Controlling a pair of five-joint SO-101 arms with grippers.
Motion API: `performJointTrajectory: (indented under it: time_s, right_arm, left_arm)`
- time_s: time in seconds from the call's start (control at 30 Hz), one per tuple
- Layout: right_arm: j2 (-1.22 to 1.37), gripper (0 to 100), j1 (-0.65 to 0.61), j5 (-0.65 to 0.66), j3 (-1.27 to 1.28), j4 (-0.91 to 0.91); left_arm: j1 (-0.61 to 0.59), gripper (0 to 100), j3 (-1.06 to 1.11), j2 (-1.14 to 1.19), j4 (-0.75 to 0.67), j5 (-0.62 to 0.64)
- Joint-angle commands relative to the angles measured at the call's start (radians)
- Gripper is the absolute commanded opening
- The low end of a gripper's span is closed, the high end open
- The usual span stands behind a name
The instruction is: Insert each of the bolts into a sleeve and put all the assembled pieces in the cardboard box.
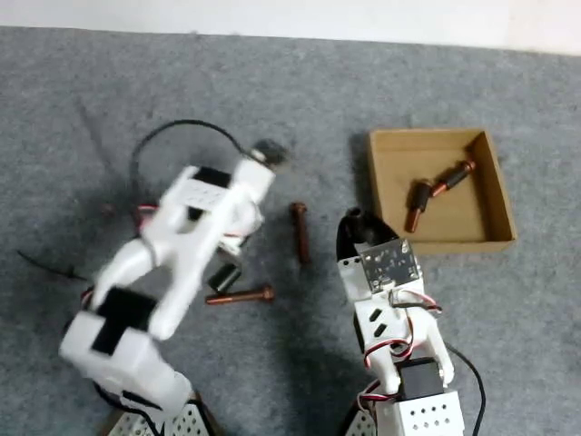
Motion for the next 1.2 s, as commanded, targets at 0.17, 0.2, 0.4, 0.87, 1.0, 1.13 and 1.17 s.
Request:
performJointTrajectory:
  time_s: [0.17,0.2,0.4,0.87,1.0,1.13,1.17]
  right_arm:
    - [-0.016,0.5,0.010,-0.003,0.107,-0.004]
    - [-0.016,0.5,0.010,-0.003,0.107,-0.004]
    - [-0.016,0.5,0.010,-0.003,0.107,-0.004]
    - [-0.016,0.5,0.010,-0.003,0.107,-0.002]
    - [-0.016,0.5,0.010,-0.003,0.107,-0.001]
    - [-0.016,0.5,0.010,-0.003,0.107,-0.001]
    - [-0.016,0.5,0.010,-0.003,0.107,-0.001]
  left_arm:
    - [-0.094,0,0.183,-0.400,0.060,-0.399]
    - [-0.113,0,0.208,-0.417,0.072,-0.480]
    - [-0.366,0,0.257,-0.446,0.097,-0.924]
    - [-0.691,0,0.159,-0.443,0.095,-1.275]
    - [-0.684,0,0.145,-0.441,0.097,-1.274]
    - [-0.659,0,0.107,-0.374,0.103,-1.269]
    - [-0.659,0,0.088,-0.344,0.103,-1.263]
